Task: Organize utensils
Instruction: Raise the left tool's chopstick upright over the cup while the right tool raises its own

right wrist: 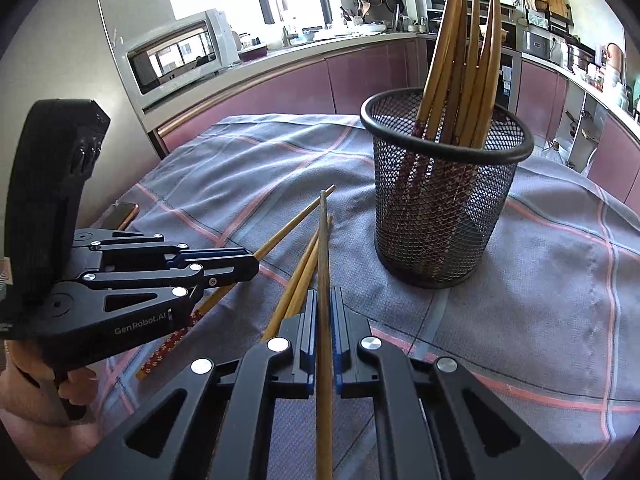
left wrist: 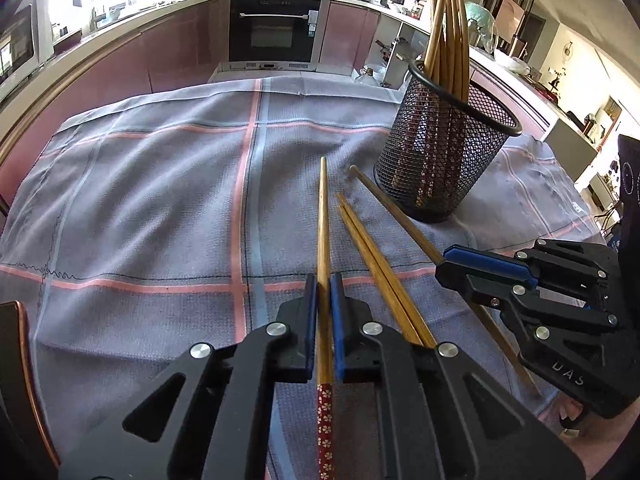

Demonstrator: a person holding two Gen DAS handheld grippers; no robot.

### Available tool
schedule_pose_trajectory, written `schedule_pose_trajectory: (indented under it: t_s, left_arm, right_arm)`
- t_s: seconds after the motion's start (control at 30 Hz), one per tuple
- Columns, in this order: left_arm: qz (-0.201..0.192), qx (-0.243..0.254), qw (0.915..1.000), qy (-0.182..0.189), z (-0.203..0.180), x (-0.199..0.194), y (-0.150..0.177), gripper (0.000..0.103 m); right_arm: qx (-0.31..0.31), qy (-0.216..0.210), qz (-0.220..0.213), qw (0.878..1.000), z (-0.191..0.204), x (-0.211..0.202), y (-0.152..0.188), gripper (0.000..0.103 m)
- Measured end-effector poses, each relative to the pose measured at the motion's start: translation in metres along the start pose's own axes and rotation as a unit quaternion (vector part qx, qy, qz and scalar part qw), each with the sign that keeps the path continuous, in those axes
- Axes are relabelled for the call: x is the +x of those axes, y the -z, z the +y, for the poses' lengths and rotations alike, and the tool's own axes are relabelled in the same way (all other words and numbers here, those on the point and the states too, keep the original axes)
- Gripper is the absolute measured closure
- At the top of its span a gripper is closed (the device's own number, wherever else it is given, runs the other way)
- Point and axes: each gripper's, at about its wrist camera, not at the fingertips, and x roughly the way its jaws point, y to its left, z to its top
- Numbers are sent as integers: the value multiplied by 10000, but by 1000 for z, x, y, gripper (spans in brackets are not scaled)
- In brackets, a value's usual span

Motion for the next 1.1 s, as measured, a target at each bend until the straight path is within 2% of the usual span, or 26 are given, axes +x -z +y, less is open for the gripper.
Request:
schedule_pose_trajectory:
  t_s: [0.47,0.63,0.73,0.83,1.03,1.1]
  left_arm:
    - [-32,21,9998,203,1,-22,11,95]
    - [230,131,9996,33,-5,-8,16,94]
    - [234,193,9995,-92,-6,-3,16,87]
    - [219,277,9992,-200,-7,1,12,86]
    - [188,502,9977,-406,-16,8,4,86]
    - [184,478,9979,-402,-17,10,3,93]
  right_arm:
    - [125,-300,-304,9990,-10,-35,5,98]
    - [89,-343,-332,9988,-10,-40,6,98]
    - [77,-352,-322,9988,-8,-39,6,98]
    - [83,-353,-319,9988,-9,-41,6,98]
    - [65,-356,-364,9987,-8,-43,5,98]
    - [49,-363,-405,9985,-7,-45,4,98]
